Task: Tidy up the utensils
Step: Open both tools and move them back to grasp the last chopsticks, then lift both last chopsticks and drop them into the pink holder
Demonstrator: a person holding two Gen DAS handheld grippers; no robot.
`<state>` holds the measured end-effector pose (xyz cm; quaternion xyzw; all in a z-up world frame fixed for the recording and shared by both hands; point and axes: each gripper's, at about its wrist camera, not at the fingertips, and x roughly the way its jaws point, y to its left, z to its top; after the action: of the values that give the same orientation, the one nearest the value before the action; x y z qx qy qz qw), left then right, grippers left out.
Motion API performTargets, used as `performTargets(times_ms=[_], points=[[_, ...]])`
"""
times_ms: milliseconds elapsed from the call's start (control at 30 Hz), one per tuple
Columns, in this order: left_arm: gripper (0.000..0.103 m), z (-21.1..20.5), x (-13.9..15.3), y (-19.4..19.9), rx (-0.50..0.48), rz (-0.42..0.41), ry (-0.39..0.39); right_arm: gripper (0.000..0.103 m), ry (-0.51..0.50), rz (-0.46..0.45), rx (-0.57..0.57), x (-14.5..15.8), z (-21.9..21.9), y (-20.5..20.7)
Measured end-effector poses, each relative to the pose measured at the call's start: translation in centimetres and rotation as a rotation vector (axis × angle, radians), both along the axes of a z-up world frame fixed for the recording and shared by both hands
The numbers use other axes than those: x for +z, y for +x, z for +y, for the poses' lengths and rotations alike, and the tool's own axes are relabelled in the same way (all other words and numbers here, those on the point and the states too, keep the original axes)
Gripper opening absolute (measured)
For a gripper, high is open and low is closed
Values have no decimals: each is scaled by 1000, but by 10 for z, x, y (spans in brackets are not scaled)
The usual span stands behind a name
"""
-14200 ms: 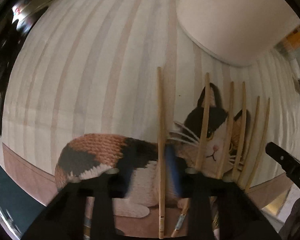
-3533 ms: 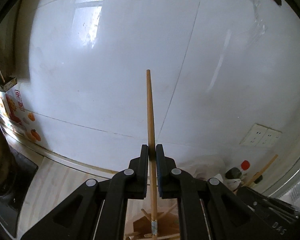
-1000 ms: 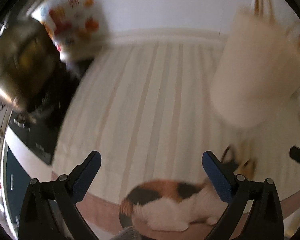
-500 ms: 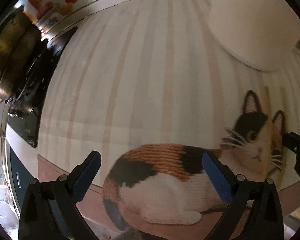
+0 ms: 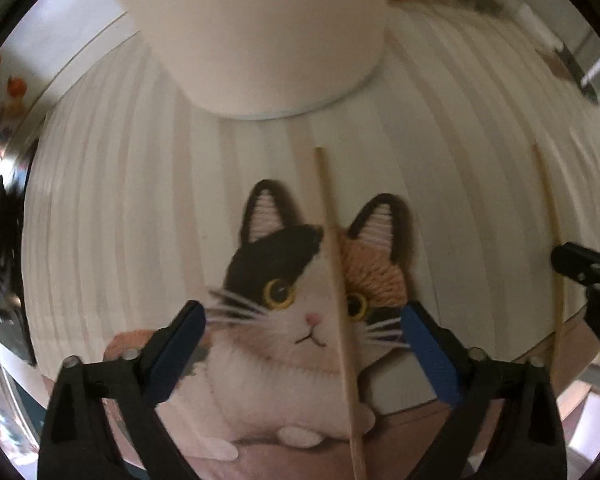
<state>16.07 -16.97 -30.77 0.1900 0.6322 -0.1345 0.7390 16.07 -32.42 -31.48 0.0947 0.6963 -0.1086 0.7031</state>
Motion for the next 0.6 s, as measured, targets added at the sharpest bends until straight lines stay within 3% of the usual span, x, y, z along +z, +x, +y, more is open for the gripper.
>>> performTargets(times_ms=[67, 133, 200, 233, 300, 600], points=[[75, -3, 3, -2, -9, -16, -42, 7, -2, -6, -4, -2, -9, -2], [42, -5, 7, -2, -12, 3, -88, 7, -12, -9, -7, -2, -14, -5], [19, -5, 10, -3, -12, 2, -84, 7, -22, -8, -11, -2, -19, -4], [13, -3, 11, -2, -11, 7, -77, 7, -29, -7, -10, -2, -16, -4], [7, 6, 12, 0, 4, 4, -59, 7, -40, -10, -5, -2, 4, 2], [5, 61, 23, 7, 115, -20, -20, 7, 36, -24, 52, -7, 49, 11]])
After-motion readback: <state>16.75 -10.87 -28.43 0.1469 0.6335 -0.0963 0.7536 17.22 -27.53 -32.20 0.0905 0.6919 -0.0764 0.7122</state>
